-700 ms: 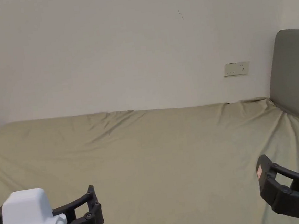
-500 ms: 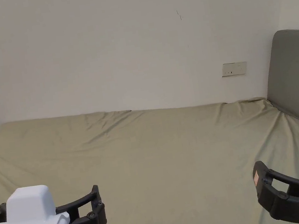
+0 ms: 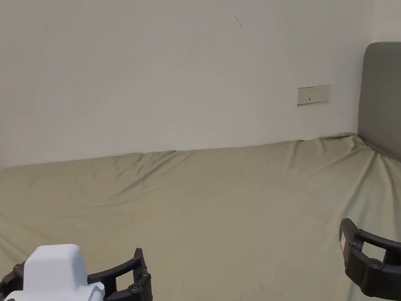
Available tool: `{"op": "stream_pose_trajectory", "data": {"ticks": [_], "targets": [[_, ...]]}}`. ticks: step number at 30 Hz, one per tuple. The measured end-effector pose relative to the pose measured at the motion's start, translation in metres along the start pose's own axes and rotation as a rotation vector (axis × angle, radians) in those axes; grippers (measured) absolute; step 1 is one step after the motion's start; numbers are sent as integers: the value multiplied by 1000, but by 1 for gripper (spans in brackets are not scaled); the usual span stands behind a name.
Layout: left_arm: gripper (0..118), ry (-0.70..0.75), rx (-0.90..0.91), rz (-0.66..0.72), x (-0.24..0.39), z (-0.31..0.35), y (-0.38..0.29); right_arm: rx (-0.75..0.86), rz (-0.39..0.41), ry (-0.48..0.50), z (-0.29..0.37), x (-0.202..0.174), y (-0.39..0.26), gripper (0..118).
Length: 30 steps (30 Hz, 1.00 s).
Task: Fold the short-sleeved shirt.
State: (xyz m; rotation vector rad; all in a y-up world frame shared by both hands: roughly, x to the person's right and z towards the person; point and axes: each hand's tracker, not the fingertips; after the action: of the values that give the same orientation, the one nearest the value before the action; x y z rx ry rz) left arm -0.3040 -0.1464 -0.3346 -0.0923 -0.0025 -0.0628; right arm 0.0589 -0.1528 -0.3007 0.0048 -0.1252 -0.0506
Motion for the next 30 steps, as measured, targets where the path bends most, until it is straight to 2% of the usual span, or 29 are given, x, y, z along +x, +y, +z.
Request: {"op": "stream_pose_trajectory", "data": {"ticks": [12,13,14,15,16,17,18,19,20,22,26,30], "targets": [[117,-29,10,-23,9,1,4,2,17,-1,1,0,0,118],[112,-26,7,-24,9,1,4,4,20,-6,2,-1,0,118],[99,-25,7,-24,9,2,3,6,24,-12,2,-1,0,112],[77,-26,8,-25,10,4,3,9,25,-7,3,-2,0,94],[56,-25,7,-25,10,4,2,18,27,-6,3,-3,0,84],[43,-23,0,-23,11,3,2,34,31,-12,4,-4,0,74],[43,-7,-24,-22,12,1,2,41,31,-30,4,-5,0,74],[1,15,-21,-13,11,1,1,53,21,-48,3,-4,-1,20],[0,7,-16,-11,9,2,-1,49,15,-74,4,-1,-3,0],[0,-13,-26,11,4,3,-1,45,12,-47,7,4,-1,0],[0,-25,-18,35,6,5,-1,58,42,-63,9,1,1,0],[0,-39,-16,55,5,7,3,46,34,-42,7,-2,0,0]]}}
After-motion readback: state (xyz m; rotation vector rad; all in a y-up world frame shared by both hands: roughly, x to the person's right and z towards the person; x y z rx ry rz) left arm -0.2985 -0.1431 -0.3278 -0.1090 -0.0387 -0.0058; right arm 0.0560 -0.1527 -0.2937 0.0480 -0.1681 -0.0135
